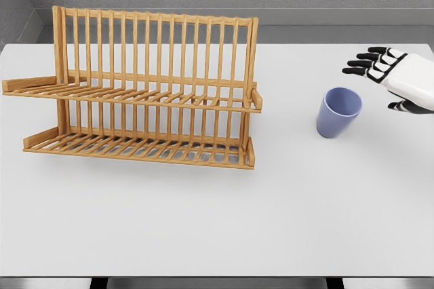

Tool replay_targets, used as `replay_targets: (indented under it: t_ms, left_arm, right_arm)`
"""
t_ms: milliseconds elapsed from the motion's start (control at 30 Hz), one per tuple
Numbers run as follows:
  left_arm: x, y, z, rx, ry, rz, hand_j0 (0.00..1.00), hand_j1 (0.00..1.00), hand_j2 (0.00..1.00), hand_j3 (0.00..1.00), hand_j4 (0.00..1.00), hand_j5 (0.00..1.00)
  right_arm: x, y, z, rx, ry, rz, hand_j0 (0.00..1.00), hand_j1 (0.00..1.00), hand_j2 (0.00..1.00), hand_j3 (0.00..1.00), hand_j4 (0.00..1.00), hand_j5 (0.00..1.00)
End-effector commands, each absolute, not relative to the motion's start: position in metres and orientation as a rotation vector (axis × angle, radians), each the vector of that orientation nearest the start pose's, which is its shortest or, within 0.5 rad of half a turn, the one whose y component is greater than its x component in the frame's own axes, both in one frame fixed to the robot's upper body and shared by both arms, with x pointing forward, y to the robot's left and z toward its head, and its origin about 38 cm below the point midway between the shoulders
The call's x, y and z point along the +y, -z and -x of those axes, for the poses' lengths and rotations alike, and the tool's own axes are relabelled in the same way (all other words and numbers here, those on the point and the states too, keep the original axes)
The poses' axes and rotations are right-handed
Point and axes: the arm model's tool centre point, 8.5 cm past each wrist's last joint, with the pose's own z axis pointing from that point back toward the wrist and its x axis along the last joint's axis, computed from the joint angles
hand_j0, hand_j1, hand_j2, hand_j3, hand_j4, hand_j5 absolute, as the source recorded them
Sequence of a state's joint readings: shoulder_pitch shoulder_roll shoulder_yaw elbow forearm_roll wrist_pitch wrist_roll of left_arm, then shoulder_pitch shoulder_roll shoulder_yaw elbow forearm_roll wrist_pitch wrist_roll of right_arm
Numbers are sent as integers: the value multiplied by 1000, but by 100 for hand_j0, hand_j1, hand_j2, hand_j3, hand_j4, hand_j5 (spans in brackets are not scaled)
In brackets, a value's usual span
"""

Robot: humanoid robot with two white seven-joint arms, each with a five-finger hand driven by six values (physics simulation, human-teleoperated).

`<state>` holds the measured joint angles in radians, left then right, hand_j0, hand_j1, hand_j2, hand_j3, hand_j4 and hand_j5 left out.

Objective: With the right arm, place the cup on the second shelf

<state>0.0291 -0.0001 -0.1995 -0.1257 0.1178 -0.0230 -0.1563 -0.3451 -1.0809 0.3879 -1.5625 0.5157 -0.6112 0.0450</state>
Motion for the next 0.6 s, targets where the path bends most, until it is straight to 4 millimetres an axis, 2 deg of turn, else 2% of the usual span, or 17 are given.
replay_targets:
  t_ms: [0,200,267,367,433,567]
  left_arm:
    - [250,263,-25,-107,94,91,100,100,100,100,100,100]
    - [250,263,-25,-107,94,91,100,100,100,100,100,100]
    - [250,263,-25,-107,94,91,100,100,100,100,100,100]
    - [250,263,-25,-107,94,91,100,100,100,100,100,100]
    - [250,263,-25,-107,94,91,100,100,100,100,100,100]
    - [250,263,-25,-107,94,91,100,100,100,100,100,100]
  right_arm:
    - [-390,-252,-384,-1601,-1927,778,100,100,100,100,100,100]
    - [-394,-260,-385,-1596,-1929,798,100,100,100,100,100,100]
    - [-398,-259,-387,-1431,-2028,766,100,100,100,100,100,100]
    - [-398,-272,-398,-1170,-2175,735,100,100,100,100,100,100]
    - [-392,-271,-403,-1102,-2215,706,100,100,100,100,100,100]
    - [-360,-258,-425,-1121,-2269,635,100,100,100,100,100,100]
